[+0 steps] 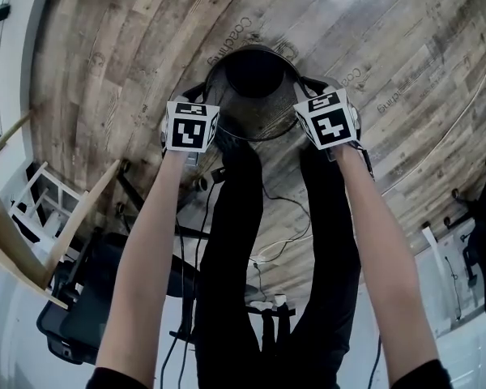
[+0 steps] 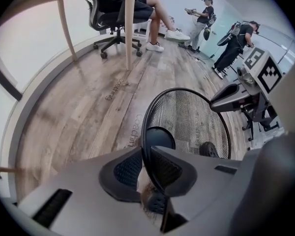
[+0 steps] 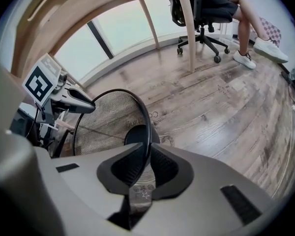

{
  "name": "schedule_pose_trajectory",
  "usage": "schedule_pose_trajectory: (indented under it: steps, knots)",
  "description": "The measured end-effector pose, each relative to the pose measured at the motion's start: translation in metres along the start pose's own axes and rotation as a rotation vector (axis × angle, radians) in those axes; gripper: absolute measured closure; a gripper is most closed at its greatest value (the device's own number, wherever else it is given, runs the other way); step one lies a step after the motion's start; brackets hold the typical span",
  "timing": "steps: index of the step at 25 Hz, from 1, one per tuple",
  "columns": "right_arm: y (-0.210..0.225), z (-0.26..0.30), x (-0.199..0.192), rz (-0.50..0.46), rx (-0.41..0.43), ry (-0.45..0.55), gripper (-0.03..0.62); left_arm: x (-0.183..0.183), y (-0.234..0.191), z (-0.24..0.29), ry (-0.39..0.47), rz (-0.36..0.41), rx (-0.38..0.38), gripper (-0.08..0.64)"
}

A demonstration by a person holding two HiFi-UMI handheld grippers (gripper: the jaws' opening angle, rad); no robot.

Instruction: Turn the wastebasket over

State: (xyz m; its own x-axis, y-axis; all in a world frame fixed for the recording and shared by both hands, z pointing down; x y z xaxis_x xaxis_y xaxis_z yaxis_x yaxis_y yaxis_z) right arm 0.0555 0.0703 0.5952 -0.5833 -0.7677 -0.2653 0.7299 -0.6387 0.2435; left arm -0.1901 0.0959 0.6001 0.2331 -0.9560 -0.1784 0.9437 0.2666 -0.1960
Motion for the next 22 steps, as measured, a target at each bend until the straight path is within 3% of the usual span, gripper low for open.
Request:
schedule_pose_trajectory:
  steps: [7,16,22]
  knots:
    - [0.000,-0.008,-0.005,0.033,0.032,-0.008,0.531,0.000,0.005,-0.006,-0.017,-0.008,-0.013,0.497]
    - [0.027,-0.036,-0.002,-0.013,-0.022,0.025,0.534,0.024,0.030,-0.014,0.030,-0.019,-0.063,0.500]
    - [0.060,-0.053,0.013,-0.102,-0.065,0.059,0.532,0.062,0.045,-0.010,0.100,0.061,-0.080,0.495]
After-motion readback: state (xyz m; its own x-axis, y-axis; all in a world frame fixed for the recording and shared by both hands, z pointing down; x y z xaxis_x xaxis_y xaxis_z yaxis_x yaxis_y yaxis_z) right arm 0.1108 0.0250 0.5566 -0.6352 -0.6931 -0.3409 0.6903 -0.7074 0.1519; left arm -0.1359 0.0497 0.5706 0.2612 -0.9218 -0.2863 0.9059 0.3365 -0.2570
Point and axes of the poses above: the fingertips, and each gripper's own axes: z forward along the fingers, y to its right, x out of its top, the point moved 8 cm from there along -z, backward along the fingers, and after that the axes turned 6 degrees about -z, right-handed, at the moved point
